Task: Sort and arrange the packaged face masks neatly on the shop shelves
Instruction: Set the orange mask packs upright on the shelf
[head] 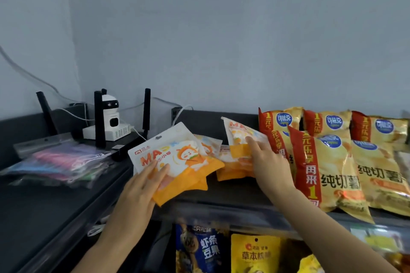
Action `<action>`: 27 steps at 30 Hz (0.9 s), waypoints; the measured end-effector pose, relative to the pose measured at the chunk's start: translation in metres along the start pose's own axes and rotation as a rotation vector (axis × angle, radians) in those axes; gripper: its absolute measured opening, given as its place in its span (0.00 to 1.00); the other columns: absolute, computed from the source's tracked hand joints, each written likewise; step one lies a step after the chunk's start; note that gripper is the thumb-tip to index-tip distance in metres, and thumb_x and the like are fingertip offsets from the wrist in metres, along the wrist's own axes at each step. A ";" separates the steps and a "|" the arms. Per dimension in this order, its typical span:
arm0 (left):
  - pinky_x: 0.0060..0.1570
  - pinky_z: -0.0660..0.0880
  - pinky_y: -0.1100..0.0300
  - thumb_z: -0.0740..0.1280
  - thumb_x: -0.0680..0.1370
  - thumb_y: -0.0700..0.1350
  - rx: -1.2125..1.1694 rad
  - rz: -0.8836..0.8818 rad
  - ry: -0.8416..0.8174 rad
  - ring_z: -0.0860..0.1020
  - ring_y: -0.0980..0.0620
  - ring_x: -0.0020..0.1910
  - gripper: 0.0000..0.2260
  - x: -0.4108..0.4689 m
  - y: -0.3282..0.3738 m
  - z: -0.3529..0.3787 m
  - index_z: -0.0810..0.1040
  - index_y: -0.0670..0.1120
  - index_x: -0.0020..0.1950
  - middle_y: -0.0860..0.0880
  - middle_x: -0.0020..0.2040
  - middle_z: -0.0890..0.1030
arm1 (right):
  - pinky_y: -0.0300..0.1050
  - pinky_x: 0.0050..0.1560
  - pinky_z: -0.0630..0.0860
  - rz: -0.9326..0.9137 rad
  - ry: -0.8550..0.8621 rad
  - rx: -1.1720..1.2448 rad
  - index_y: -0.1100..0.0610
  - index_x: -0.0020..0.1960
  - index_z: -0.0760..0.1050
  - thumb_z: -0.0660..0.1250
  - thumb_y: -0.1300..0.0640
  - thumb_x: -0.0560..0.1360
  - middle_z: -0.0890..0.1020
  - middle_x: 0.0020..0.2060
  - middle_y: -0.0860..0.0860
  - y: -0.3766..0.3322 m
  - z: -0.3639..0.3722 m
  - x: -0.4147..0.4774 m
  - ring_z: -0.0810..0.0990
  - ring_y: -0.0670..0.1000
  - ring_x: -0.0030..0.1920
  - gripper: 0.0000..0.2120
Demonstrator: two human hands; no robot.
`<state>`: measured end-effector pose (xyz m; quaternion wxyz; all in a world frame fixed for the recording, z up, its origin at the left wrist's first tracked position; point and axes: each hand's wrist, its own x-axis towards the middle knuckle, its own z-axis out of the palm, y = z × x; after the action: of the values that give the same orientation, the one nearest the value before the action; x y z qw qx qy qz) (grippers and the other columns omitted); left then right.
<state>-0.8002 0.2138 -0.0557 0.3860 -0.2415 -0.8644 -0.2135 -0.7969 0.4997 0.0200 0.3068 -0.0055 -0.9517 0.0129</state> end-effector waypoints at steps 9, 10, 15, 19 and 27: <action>0.66 0.65 0.52 0.66 0.71 0.26 -0.096 -0.034 0.133 0.67 0.49 0.69 0.35 0.055 -0.014 0.030 0.64 0.53 0.72 0.48 0.72 0.67 | 0.49 0.58 0.73 -0.087 -0.274 -0.168 0.52 0.74 0.55 0.56 0.57 0.79 0.71 0.65 0.55 0.011 0.061 0.050 0.72 0.57 0.63 0.24; 0.67 0.64 0.54 0.66 0.72 0.27 -0.099 -0.025 0.134 0.66 0.51 0.70 0.34 0.058 -0.014 0.032 0.64 0.53 0.72 0.49 0.72 0.67 | 0.51 0.63 0.70 -0.097 -0.317 -0.161 0.52 0.75 0.54 0.56 0.56 0.79 0.70 0.67 0.55 0.014 0.065 0.053 0.70 0.58 0.65 0.25; 0.66 0.64 0.51 0.67 0.72 0.28 -0.096 0.027 0.068 0.65 0.49 0.70 0.34 0.079 -0.013 0.041 0.64 0.53 0.73 0.48 0.72 0.66 | 0.54 0.72 0.54 -0.077 -0.470 0.138 0.50 0.77 0.44 0.56 0.49 0.79 0.52 0.76 0.53 0.027 0.054 0.059 0.52 0.58 0.75 0.32; 0.67 0.63 0.49 0.67 0.71 0.27 -0.074 0.078 -0.023 0.65 0.45 0.71 0.40 0.102 -0.017 0.047 0.58 0.59 0.73 0.47 0.73 0.64 | 0.50 0.74 0.52 -0.098 -0.159 0.426 0.47 0.76 0.37 0.65 0.48 0.74 0.44 0.77 0.49 0.024 0.030 0.055 0.45 0.53 0.76 0.43; 0.67 0.63 0.49 0.66 0.72 0.30 -0.129 0.225 -0.166 0.63 0.48 0.71 0.38 0.140 -0.021 0.068 0.59 0.61 0.73 0.52 0.74 0.62 | 0.47 0.72 0.54 -0.356 -0.016 0.370 0.31 0.70 0.37 0.66 0.45 0.74 0.41 0.74 0.38 0.008 0.013 0.054 0.43 0.48 0.76 0.40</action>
<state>-0.9325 0.2704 0.0067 0.3184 -0.3777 -0.8453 -0.2033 -0.8483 0.5083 0.0405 0.2926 0.2186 -0.9214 0.1327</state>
